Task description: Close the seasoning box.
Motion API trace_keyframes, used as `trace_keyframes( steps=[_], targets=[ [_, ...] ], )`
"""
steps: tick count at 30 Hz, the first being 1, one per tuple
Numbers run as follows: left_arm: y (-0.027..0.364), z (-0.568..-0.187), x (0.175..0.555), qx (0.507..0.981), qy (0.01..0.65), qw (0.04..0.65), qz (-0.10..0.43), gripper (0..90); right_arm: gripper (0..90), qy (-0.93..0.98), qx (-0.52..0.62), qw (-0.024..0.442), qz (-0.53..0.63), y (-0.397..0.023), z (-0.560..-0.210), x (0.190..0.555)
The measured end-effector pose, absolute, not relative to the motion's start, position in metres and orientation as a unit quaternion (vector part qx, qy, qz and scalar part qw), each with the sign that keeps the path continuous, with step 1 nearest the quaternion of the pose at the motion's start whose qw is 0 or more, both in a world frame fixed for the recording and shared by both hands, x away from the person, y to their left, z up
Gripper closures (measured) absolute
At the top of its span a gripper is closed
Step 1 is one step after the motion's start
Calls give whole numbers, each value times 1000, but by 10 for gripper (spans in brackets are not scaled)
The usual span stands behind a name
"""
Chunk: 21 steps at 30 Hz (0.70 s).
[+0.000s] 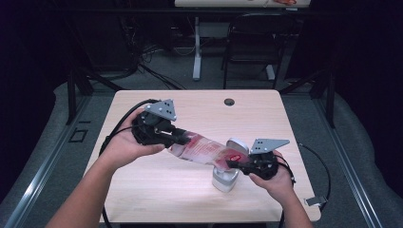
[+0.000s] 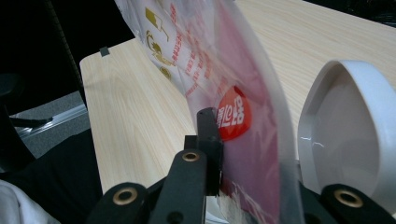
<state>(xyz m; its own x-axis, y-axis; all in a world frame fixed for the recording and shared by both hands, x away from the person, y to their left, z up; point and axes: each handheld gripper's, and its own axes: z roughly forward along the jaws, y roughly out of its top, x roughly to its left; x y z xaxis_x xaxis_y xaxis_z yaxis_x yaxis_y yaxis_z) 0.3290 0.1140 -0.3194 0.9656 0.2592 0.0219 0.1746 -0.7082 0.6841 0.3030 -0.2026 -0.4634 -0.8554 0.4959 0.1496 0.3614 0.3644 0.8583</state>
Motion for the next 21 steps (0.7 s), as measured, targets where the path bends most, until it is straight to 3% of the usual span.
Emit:
trace_keyframes(
  steps=[21],
  targets=[
    [133, -333, 329, 916, 137, 374, 51, 775, 894, 819, 254, 82, 508, -200, -456, 299]
  ],
)
